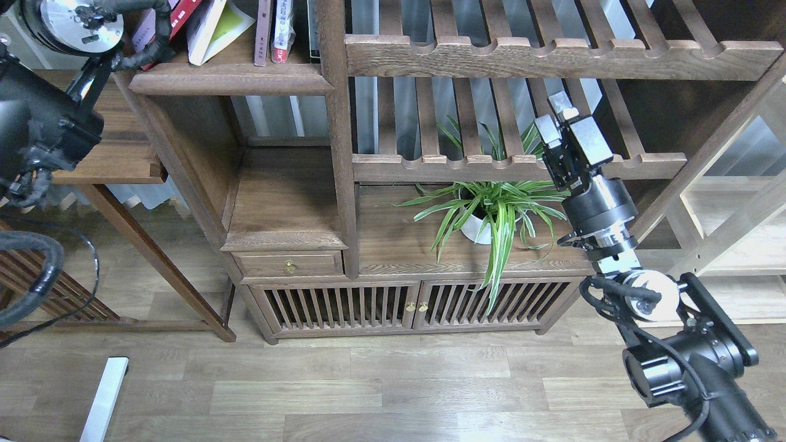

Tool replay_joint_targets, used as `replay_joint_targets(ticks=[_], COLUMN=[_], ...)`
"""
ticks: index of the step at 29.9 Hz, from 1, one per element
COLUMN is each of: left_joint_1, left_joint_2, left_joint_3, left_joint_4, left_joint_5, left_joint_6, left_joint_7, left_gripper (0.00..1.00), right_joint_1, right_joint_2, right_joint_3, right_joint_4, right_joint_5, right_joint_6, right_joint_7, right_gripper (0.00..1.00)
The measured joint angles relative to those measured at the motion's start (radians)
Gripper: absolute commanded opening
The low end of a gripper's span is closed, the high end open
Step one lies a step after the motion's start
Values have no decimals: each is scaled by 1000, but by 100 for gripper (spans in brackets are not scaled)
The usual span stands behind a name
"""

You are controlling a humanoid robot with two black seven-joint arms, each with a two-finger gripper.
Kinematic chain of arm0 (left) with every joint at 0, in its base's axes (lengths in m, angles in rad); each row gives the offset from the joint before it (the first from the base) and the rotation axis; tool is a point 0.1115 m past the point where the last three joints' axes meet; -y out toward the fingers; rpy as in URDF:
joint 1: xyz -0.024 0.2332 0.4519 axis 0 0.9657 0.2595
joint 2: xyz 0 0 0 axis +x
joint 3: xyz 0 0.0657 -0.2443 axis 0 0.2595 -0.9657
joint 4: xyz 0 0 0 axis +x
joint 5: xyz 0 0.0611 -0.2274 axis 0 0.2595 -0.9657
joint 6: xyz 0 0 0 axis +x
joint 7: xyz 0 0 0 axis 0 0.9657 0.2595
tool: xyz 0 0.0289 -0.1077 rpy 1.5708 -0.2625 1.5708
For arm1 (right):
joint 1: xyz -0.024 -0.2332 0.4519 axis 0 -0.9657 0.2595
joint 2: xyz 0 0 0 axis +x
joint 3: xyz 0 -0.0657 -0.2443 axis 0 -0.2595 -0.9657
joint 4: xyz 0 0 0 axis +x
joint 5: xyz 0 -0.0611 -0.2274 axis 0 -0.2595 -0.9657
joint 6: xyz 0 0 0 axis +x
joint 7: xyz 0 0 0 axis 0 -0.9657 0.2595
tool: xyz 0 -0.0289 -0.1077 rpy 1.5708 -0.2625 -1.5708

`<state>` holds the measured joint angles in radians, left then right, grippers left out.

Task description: Organize books on shelf

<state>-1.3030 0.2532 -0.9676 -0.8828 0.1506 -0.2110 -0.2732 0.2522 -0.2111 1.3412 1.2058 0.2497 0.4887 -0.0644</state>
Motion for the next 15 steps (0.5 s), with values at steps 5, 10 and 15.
replay_joint_targets(ticks=[5, 10, 15], left_joint_1=[2, 4, 36], left_joint_2=[-19, -50, -70], left_joint_3=[9, 11, 15], left_joint_4=[-18, -30, -60], left_joint_5=[-147, -175, -177], left_joint_6=[-158, -269, -278], left_joint_7=[14, 15, 23], left_gripper=[98, 98, 98], right_joint_1=[0, 8, 12], right_joint_2=[8, 25, 61], right_joint_3=[0, 1, 4], right_joint_4=[3, 10, 11], right_joint_5=[1, 2, 2], right_joint_6=[0, 0, 0], right_joint_7=[0, 0, 0], right_gripper=[80, 80, 80])
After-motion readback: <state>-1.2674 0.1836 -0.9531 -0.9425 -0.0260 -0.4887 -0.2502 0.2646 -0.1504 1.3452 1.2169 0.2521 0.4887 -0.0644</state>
